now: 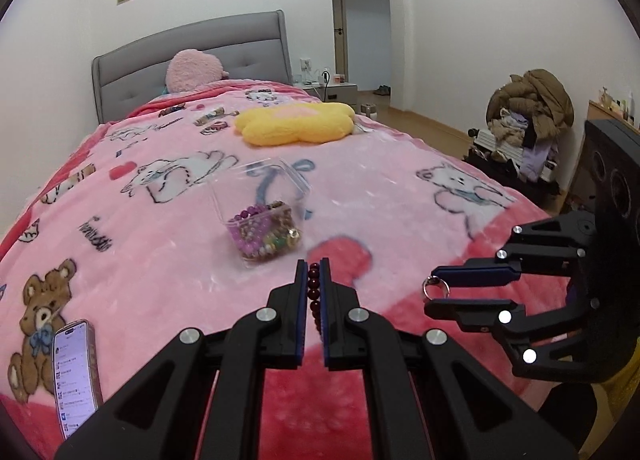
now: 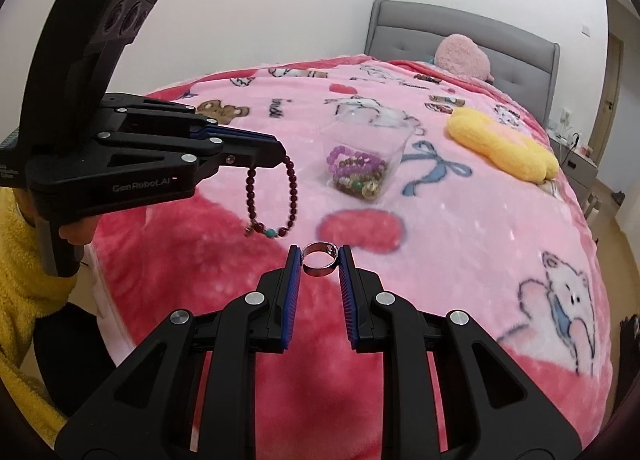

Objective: Organize jewelry
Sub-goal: 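Lift red bracelet with left tool while right tool carries ring over clear box, then open both tools to drop bracelet and ring into the clear box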

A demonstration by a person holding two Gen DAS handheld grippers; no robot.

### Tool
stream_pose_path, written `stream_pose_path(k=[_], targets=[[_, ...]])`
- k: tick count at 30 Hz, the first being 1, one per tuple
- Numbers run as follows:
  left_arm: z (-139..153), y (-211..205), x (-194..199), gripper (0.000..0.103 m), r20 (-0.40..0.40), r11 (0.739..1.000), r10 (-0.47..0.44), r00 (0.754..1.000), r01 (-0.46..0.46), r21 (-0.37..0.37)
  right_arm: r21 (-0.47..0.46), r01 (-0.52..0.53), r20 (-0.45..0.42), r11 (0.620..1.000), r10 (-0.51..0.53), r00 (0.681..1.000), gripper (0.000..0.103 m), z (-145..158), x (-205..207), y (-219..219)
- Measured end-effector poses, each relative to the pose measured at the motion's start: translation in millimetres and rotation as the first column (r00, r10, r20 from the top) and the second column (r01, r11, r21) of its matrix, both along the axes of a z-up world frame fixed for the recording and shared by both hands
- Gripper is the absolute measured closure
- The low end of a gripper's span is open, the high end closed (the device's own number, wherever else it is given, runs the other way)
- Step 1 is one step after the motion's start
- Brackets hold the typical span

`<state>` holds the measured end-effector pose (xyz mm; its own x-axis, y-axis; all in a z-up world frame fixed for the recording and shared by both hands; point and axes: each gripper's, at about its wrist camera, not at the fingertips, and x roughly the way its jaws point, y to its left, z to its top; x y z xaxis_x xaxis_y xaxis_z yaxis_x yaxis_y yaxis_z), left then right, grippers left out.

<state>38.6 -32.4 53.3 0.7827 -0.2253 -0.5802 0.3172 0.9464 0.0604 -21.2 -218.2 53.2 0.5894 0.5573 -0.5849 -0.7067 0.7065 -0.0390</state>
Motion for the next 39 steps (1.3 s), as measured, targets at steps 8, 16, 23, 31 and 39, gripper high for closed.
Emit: stream_pose_path(k=[8,16,23,31,39], targets=[[8.2,9.7,10.8,0.098,0.022,0.999,0.038,0.999,-0.038,-0.015,0.013,0.002,0.036,1.000,-0.002,0.999,0.084,18.1,10.6,10.4],[35.9,14.8,37.8,0.098,0.051,0.994,0.067,0.996,-0.063,-0.084,0.069,0.025,0.053,0.997,-0.029,0.998,0.084,43.2,40.3,13.1],[51.6,22.1,56.1,0.098,0.077,0.982,0.071,0.994,-0.056,-0.182,0.089,0.036,0.061,0.995,-0.041,0.997,0.084,56.6,66.0,21.5],[53.1,31.0,86.7,0.098,0.068,0.956,0.109,0.992,-0.086,-0.281,0.105,0.044,0.005,0.993,-0.045,0.999,0.084,51.7,105.1,38.2],[34.8,40.4,125.4,0.098,0.023,0.940,0.122,0.992,-0.108,-0.325,0.105,0.076,-0.045,0.992,-0.072,0.996,0.084,31.9,145.5,53.8]])
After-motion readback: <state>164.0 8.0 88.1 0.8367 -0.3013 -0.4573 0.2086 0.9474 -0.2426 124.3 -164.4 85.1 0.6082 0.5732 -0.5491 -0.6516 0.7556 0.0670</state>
